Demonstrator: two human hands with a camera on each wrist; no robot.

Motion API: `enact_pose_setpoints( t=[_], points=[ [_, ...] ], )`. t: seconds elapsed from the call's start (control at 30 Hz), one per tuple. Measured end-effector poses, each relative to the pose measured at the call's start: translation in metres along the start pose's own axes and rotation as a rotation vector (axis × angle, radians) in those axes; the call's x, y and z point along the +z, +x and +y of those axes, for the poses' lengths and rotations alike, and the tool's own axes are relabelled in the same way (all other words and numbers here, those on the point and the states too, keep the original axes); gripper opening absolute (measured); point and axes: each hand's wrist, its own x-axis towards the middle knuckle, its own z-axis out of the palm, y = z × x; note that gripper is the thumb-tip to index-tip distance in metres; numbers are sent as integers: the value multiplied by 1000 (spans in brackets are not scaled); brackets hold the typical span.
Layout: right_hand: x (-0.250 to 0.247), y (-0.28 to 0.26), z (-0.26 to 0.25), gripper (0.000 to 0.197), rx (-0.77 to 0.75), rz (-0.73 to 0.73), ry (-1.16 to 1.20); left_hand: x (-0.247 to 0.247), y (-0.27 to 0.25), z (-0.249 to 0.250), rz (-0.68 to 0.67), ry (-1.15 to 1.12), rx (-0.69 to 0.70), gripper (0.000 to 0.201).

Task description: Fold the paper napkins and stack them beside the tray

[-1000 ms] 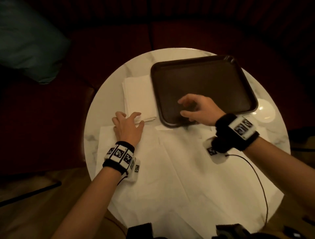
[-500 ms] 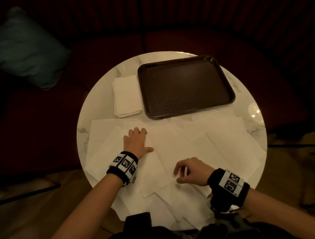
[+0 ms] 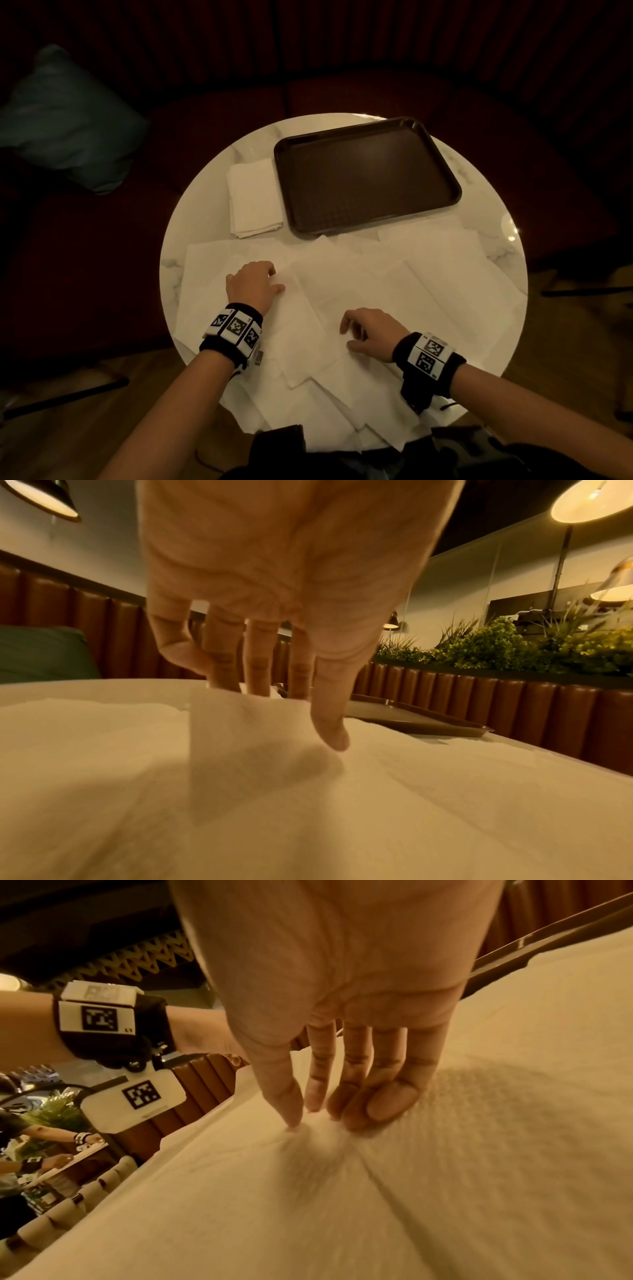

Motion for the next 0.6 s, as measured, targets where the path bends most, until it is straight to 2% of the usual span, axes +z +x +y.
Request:
enact_pose_setpoints(
  t=[0.23, 0.37, 0.5, 0.6],
  points=[
    [1, 5, 3, 17, -1, 31, 49, 0, -20, -4, 57, -67, 19, 28],
    [2, 8, 4, 15, 8, 39, 42, -3, -27, -5, 127, -162, -12, 23],
    [3, 8, 4, 13, 17, 36, 47, -8, -32, -7, 193, -160, -10, 20],
    [0, 6, 1, 13, 23, 16, 43, -10, -33, -11, 158, -236, -24, 16]
  ],
)
